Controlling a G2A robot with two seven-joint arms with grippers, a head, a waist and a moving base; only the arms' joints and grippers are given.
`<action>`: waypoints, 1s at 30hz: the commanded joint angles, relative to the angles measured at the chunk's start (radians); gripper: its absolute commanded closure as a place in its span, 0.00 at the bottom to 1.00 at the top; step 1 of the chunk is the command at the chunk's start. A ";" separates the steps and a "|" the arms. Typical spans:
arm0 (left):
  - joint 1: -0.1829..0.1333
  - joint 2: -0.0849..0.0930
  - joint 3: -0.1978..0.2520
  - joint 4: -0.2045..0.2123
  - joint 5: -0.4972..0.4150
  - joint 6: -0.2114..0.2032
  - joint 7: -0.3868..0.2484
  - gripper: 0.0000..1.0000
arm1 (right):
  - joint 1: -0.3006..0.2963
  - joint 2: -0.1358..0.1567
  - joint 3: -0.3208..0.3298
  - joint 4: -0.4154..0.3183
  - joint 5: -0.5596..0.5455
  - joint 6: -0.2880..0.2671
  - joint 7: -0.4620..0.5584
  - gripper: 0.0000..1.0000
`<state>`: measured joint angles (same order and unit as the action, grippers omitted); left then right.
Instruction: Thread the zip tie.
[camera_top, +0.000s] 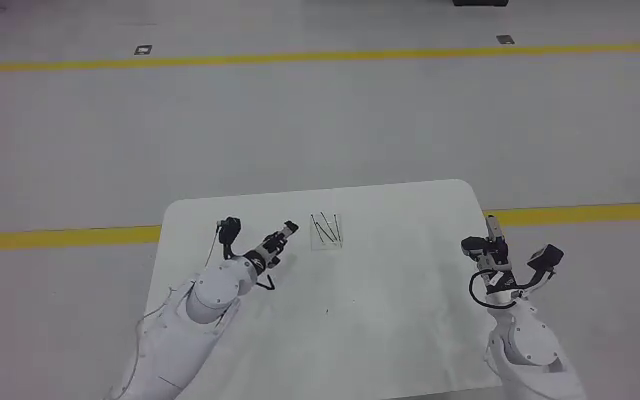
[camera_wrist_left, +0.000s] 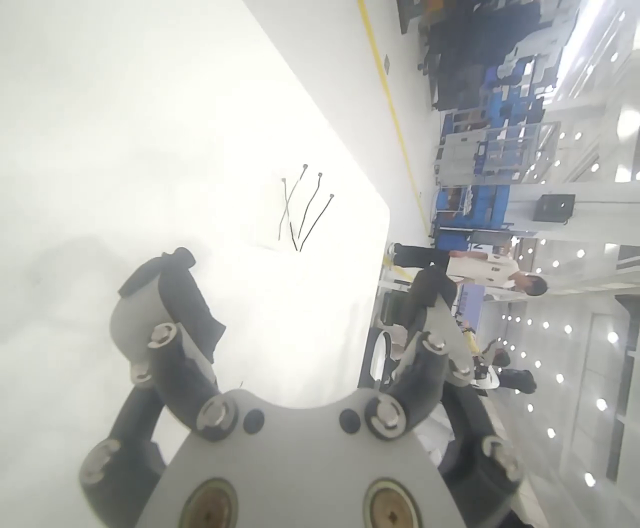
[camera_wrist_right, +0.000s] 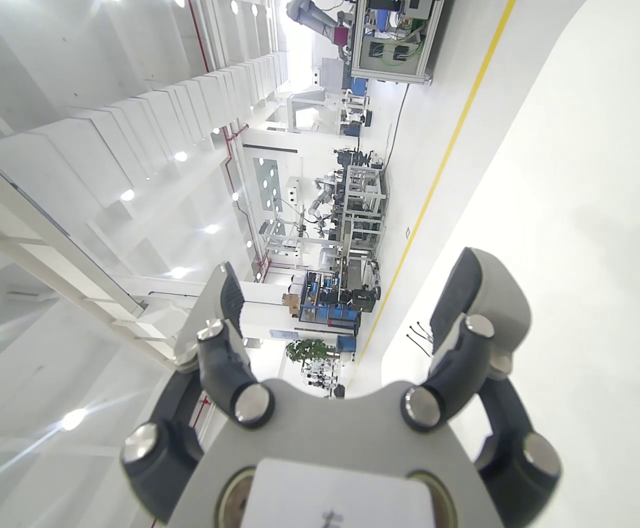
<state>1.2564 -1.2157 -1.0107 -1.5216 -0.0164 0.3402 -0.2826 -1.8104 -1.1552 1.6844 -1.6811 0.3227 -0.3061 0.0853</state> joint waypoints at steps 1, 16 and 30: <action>-0.021 -0.005 0.021 0.004 0.002 -0.001 0.001 0.00 | 0.000 0.000 0.000 0.000 0.000 0.000 0.000 0.00; -0.203 -0.060 0.160 0.250 -0.004 0.000 -0.027 0.00 | 0.000 0.000 0.000 0.000 0.000 0.000 0.000 0.00; -0.376 -0.150 0.305 0.468 -0.096 0.000 0.042 0.00 | 0.000 0.000 0.000 0.000 0.000 0.000 0.000 0.00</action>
<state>0.8802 -1.3654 -0.7060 -1.0541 -0.1121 0.3400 -0.2406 -1.8104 -1.1552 1.6844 -1.6811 0.3227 -0.3061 0.0853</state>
